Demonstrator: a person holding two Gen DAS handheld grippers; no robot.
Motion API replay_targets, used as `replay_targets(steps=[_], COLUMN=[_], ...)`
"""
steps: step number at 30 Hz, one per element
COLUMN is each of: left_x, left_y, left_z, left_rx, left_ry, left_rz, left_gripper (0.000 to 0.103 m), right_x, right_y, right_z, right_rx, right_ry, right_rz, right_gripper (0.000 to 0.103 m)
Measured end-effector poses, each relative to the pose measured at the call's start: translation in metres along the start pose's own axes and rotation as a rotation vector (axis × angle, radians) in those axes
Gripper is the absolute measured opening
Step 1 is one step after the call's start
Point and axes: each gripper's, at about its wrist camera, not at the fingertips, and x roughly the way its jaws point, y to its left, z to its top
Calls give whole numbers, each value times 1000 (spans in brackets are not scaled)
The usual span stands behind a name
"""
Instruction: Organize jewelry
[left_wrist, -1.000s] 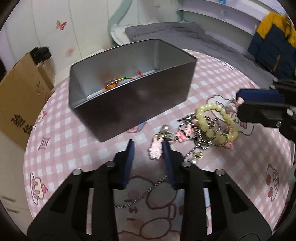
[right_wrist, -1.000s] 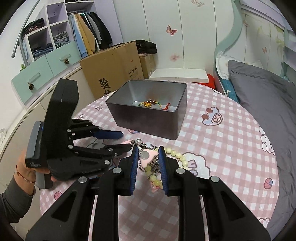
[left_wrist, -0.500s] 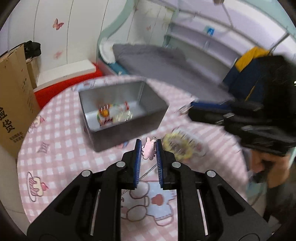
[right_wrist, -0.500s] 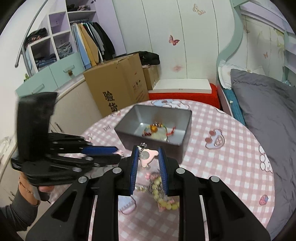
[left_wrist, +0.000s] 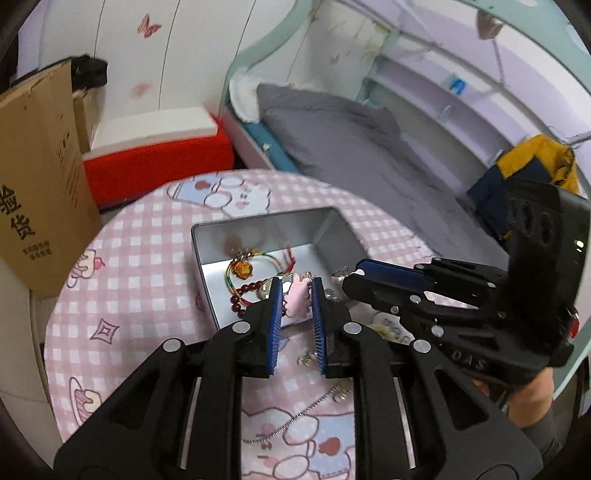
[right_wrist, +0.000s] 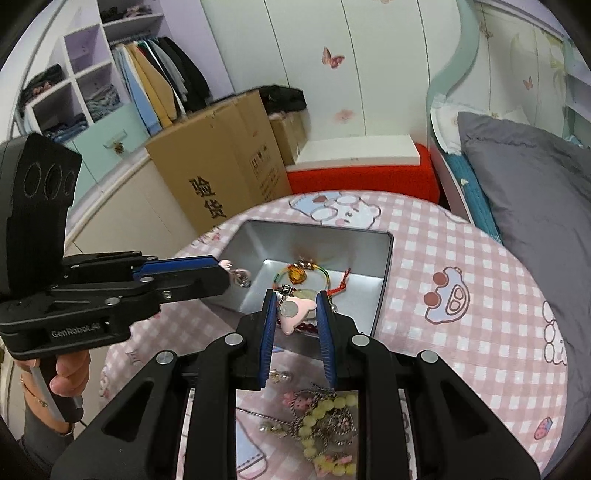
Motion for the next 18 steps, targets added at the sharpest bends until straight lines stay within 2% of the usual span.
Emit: replay_targets(steps=[6, 12, 14, 15, 16, 17, 18], left_x=[19, 22, 19, 17, 15, 10, 7], left_y=[4, 5, 4, 2, 1, 1, 0], left_z=[0, -1, -2, -3, -4, -5, -6], left_rx=[-6, -13, -6, -2, 1, 0, -3], left_ry=[45, 58, 52, 48, 42, 29, 17], left_rz=[22, 5, 2, 1, 2, 6, 7], left_gripper=[16, 18, 24, 30, 43, 51, 53], right_x=[11, 5, 1, -3, -6, -12, -18], right_y=[-6, -6, -5, -5, -5, -5, -4], right_z=[-4, -4, -4, -5, -5, -7, -9], right_rx=[9, 6, 1, 0, -1, -2, -5], right_ry=[28, 22, 15, 10, 4, -4, -13], right_rz=[-7, -6, -6, -6, -5, -6, -10], right_gripper=[21, 21, 21, 21, 21, 21, 21])
